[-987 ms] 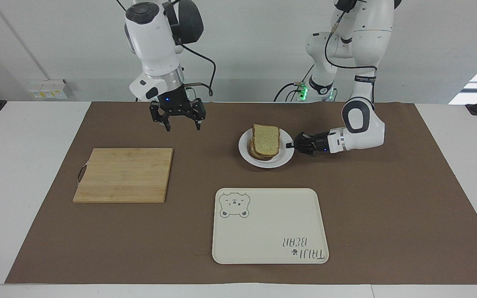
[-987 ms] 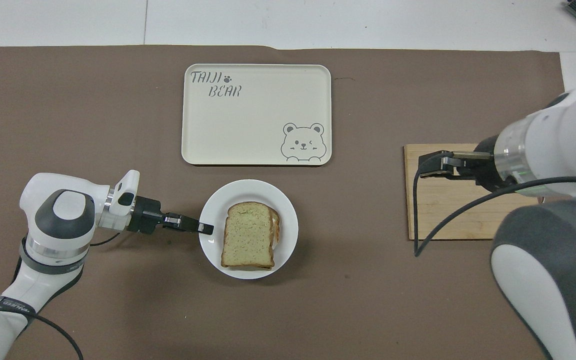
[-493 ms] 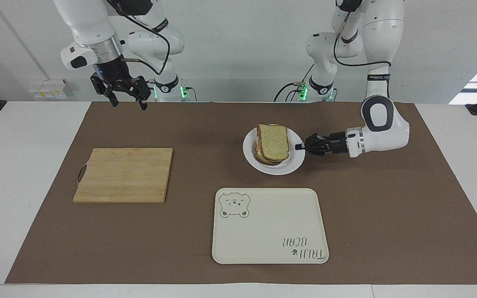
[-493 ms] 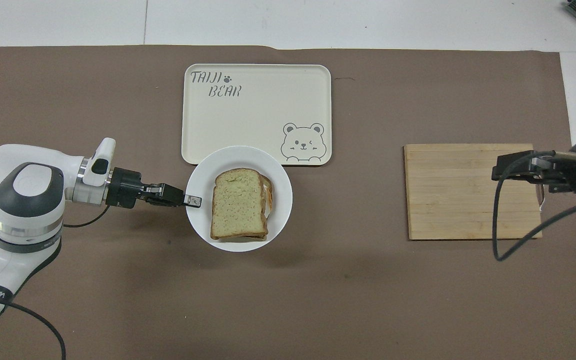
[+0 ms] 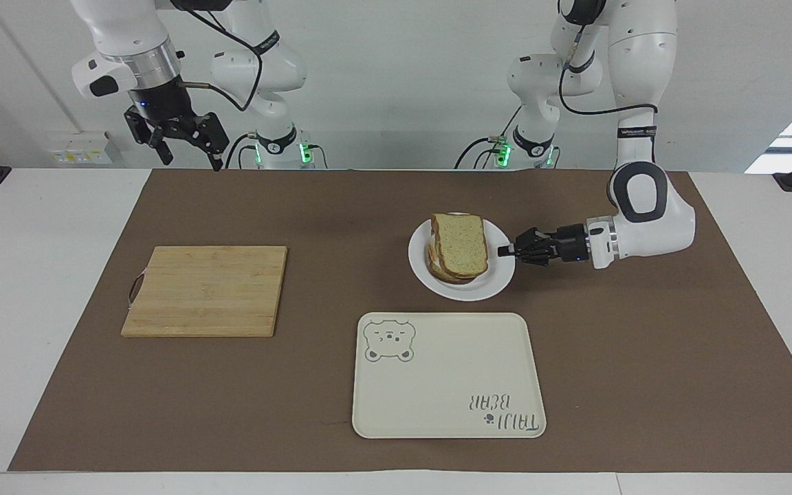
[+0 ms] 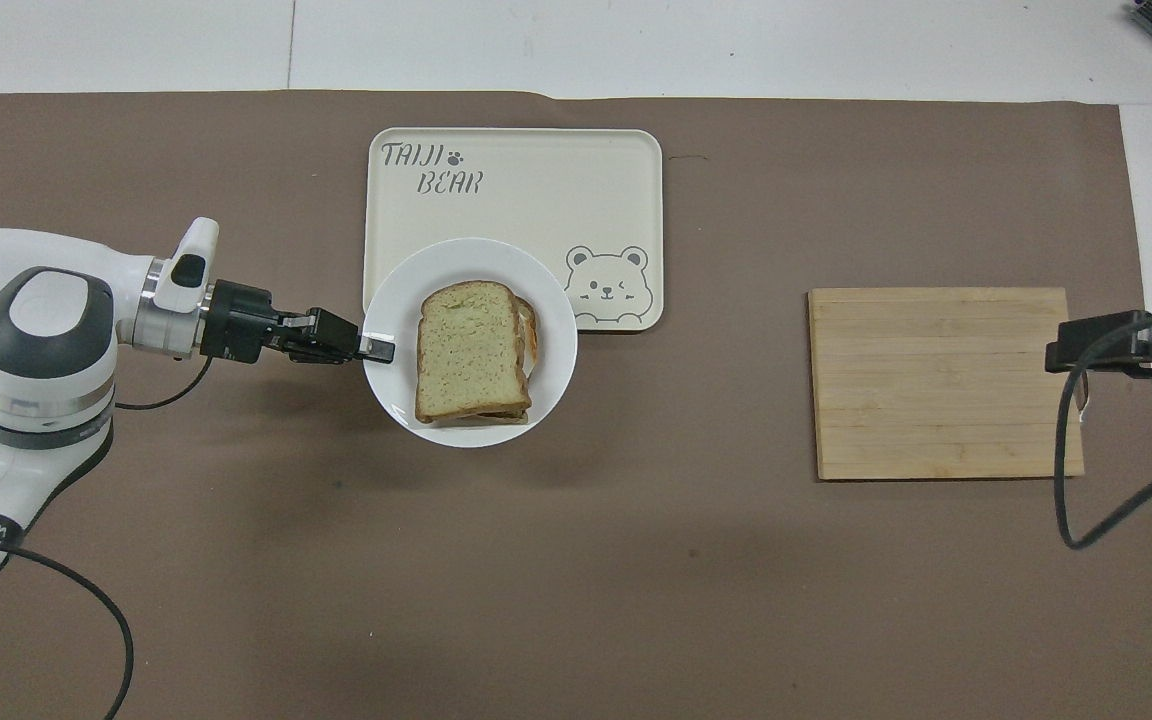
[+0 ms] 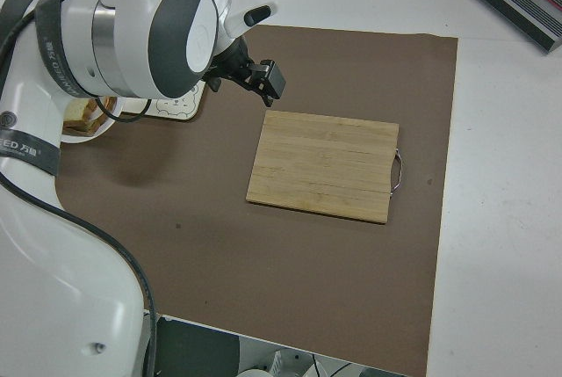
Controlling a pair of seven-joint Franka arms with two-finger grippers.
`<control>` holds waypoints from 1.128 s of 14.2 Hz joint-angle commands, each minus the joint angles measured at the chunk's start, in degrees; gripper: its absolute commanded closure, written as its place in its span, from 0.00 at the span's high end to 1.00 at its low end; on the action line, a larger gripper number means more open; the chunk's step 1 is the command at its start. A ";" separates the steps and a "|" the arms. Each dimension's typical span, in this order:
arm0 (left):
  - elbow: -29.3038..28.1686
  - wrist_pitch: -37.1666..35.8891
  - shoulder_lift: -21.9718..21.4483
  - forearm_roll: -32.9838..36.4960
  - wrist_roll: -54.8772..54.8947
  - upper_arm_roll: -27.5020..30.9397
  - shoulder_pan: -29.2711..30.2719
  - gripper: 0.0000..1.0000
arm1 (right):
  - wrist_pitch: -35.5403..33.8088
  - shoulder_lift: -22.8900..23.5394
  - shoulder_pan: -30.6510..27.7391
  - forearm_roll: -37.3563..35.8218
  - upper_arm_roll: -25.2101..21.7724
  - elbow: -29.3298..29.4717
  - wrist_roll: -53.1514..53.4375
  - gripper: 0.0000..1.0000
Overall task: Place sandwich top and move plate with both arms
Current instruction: 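Slide the plate with the left gripper onto the bear tray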
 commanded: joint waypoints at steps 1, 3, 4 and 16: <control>7.54 -3.07 3.86 0.94 -3.22 -0.64 1.15 0.00 | -0.46 -0.09 -0.49 -0.05 0.46 0.23 -1.71 1.00; 12.47 -3.78 6.76 1.03 -5.68 -0.73 1.06 0.00 | -0.20 0.00 -0.57 -0.05 0.37 0.32 -1.88 1.00; 14.32 -3.60 8.16 1.03 -5.78 -0.73 1.06 0.00 | -0.37 0.00 -0.57 -0.05 0.28 0.32 -1.71 1.00; 26.81 -0.26 19.68 0.85 -5.78 -2.22 1.24 0.00 | 0.24 -1.05 -0.66 -1.11 -1.65 -1.27 -5.58 1.00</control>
